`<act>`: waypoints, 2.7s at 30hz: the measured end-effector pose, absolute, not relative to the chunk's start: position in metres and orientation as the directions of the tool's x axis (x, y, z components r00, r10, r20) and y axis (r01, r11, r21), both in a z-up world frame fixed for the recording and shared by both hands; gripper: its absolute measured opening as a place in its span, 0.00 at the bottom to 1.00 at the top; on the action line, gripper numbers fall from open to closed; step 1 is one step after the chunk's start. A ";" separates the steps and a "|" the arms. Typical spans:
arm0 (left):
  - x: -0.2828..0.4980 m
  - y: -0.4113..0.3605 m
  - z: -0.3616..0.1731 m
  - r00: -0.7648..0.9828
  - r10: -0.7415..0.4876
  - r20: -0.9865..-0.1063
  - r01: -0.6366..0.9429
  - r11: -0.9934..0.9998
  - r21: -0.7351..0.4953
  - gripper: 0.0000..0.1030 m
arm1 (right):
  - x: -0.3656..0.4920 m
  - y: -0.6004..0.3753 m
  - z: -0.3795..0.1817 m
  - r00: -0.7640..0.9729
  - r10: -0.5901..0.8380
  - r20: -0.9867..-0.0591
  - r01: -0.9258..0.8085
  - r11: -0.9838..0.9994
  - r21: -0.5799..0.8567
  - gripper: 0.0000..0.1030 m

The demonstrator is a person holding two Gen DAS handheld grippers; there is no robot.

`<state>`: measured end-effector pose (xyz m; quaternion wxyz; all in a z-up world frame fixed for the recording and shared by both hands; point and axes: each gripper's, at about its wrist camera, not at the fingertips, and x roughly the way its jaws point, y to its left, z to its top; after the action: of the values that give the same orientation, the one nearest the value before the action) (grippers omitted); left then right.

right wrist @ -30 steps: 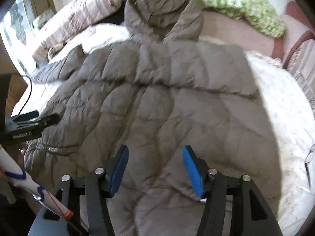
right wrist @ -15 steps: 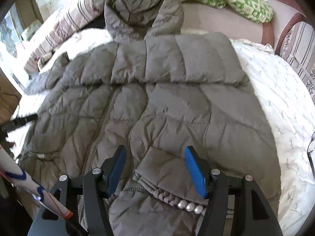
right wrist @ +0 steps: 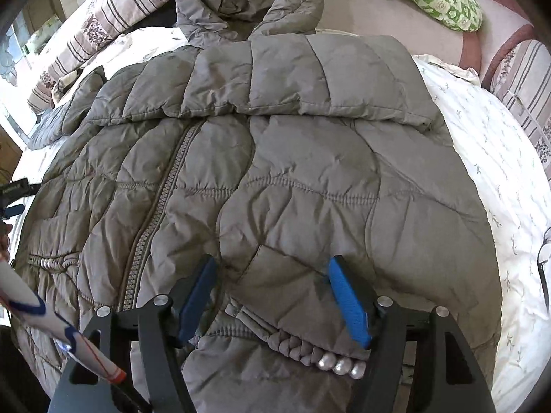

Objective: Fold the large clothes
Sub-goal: 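Lay the sleeve flat on the jacket, open the right tool and withdraw, then reach the left tool to the other sleeve and grasp its cuff, then fold the held sleeve across the jacket body with the left tool and release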

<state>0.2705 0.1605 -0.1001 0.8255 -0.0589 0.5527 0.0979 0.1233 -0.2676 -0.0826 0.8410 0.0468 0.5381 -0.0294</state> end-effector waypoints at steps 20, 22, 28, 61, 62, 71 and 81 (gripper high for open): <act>0.296 0.259 -0.018 0.579 -0.100 -0.809 -0.303 0.895 -0.327 1.00 | 0.122 -0.269 -0.082 0.434 0.011 -0.901 0.089 0.994 0.055 0.73; 0.316 0.295 -0.022 0.577 -0.079 -0.813 -0.380 0.856 -0.352 0.96 | 0.122 -0.269 -0.082 0.433 0.013 -0.901 0.086 0.995 0.055 0.74; 0.363 0.378 -0.052 0.562 -0.109 -0.820 -0.507 0.738 -0.446 0.50 | 0.127 -0.267 -0.085 0.432 0.012 -0.902 0.080 0.995 0.052 0.75; 0.345 0.246 0.094 0.794 -0.259 -0.551 -0.120 0.821 -0.558 0.12 | 0.103 -0.308 -0.040 0.583 0.108 -0.806 0.155 0.958 0.240 0.59; 0.341 0.229 0.101 0.791 -0.274 -0.548 -0.092 0.831 -0.549 0.12 | 0.101 -0.313 -0.038 0.588 0.100 -0.803 0.165 0.957 0.240 0.59; 0.306 0.066 0.152 0.740 -0.420 -0.526 0.155 0.867 -0.474 0.12 | 0.089 -0.356 -0.031 0.613 0.067 -0.788 0.254 0.927 0.277 0.59; 0.270 -0.117 0.122 0.580 -0.575 -0.577 0.376 0.817 -0.437 0.13 | 0.074 -0.384 -0.020 0.632 0.013 -0.775 0.312 0.911 0.270 0.59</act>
<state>0.2698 -0.1173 0.1223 0.8785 -0.1349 0.3699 -0.2708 0.0737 -0.3836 -0.0201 0.8825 0.1933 0.4203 -0.0847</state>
